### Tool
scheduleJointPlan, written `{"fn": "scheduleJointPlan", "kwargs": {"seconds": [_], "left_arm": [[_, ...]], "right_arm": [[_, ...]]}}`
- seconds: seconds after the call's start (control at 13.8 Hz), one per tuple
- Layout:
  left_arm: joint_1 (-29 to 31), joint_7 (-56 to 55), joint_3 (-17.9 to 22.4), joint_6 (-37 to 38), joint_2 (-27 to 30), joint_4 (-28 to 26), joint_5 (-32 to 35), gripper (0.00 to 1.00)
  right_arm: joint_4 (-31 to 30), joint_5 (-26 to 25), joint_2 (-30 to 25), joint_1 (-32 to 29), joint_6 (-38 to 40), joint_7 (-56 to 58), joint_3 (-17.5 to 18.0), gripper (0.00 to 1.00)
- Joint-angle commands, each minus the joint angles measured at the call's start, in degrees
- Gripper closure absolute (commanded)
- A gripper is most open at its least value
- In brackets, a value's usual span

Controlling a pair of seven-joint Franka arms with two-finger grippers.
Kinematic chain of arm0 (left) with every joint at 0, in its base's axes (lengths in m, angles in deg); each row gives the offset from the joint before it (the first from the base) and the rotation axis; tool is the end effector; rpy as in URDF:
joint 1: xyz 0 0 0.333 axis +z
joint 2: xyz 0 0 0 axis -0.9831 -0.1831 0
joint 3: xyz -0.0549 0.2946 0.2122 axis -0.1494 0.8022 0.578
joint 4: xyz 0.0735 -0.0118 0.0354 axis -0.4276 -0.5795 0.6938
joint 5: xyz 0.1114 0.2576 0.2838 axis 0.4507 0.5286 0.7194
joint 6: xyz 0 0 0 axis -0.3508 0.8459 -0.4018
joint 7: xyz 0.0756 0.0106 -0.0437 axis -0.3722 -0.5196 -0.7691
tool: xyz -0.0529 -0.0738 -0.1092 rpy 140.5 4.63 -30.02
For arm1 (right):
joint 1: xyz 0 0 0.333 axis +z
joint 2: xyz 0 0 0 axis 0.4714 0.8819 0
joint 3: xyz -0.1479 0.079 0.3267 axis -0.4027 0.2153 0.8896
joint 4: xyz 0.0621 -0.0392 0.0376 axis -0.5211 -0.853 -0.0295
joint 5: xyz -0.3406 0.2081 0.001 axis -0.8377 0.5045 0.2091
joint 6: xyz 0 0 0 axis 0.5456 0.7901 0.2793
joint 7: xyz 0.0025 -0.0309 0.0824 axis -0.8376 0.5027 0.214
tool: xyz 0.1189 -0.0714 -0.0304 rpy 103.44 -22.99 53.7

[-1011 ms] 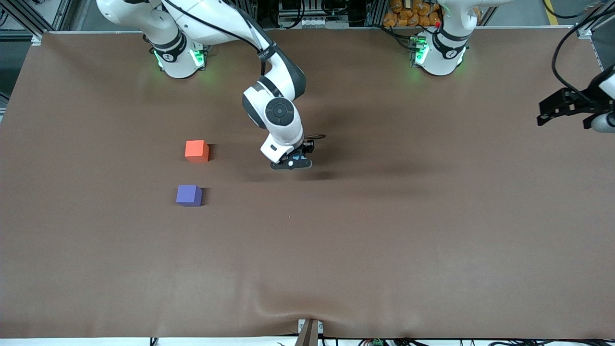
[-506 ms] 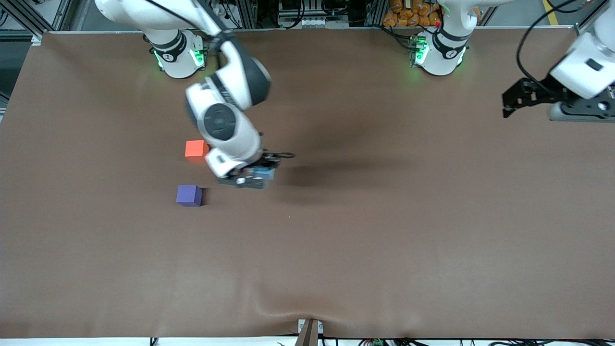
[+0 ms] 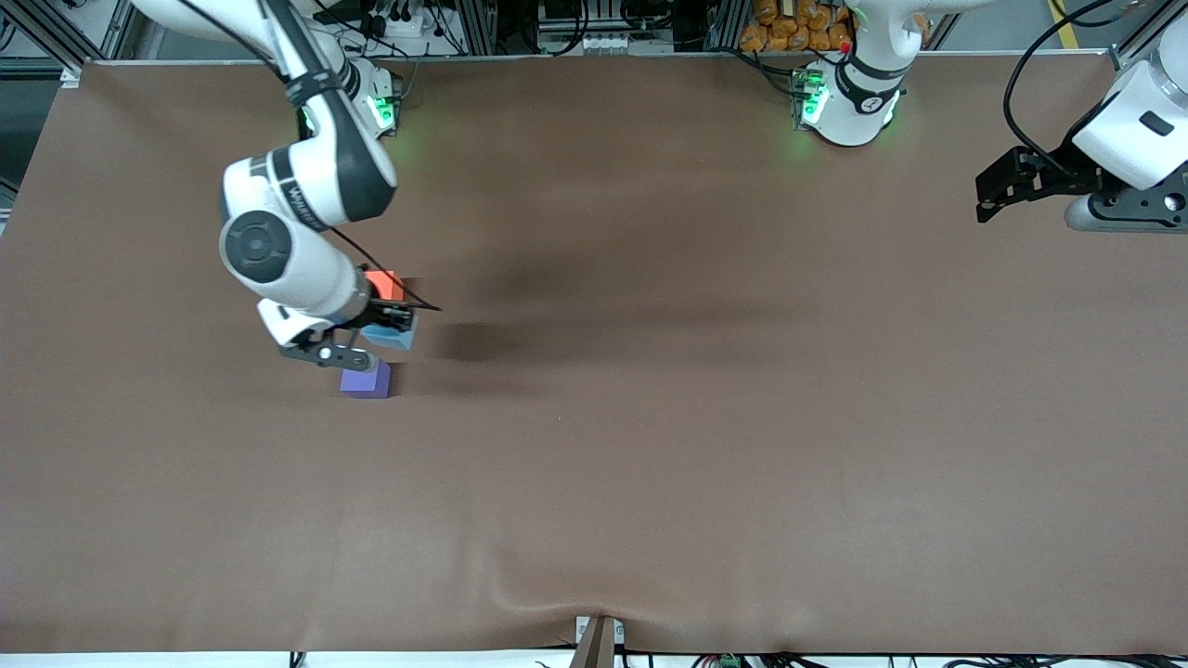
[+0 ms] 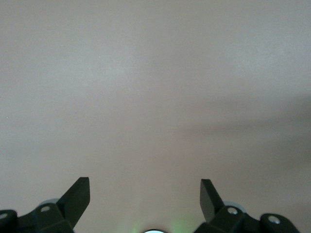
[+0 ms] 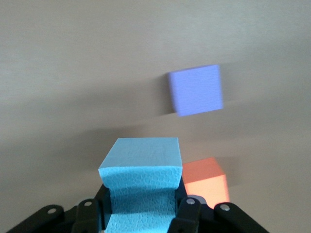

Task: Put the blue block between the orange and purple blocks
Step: 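Carry the blue block with the right gripper toward the orange block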

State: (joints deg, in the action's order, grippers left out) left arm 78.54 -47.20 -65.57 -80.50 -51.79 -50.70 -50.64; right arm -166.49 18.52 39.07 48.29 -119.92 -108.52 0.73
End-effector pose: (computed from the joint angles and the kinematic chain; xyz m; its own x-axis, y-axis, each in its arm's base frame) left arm 0.5290 -0.0758 0.6610 0.9963 -0.0828 -0.0227 -0.0834 -0.9961 -0.0275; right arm 0.5560 0.1782 0.3499 0.9736 -0.1784 -0.1424 -0.1768 -0.9840 0.0237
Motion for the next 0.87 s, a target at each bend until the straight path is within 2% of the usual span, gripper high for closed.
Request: {"fn": "scheduleJointPlan", "kwargs": {"seconds": [0.0, 0.43, 0.79], "left_arm": [[-1.5, -0.4, 0.8, 1.0, 1.1, 0.1, -0.4, 0.0], [-1.0, -0.2, 1.1, 0.5, 0.4, 0.2, -0.9, 0.0], [-1.0, 2.2, 1.1, 1.0, 0.6, 0.0, -0.8, 0.0]], "right_arm": [[-7.7, -0.7, -4.3, -4.2, -3.8, 4.6, 1.0, 1.0], [-9.9, -0.6, -3.4, -8.3, -7.4, 10.4, 1.1, 1.0], [-10.9, 0.0, -1.6, -7.8, -9.6, 14.0, 1.2, 1.0]]}}
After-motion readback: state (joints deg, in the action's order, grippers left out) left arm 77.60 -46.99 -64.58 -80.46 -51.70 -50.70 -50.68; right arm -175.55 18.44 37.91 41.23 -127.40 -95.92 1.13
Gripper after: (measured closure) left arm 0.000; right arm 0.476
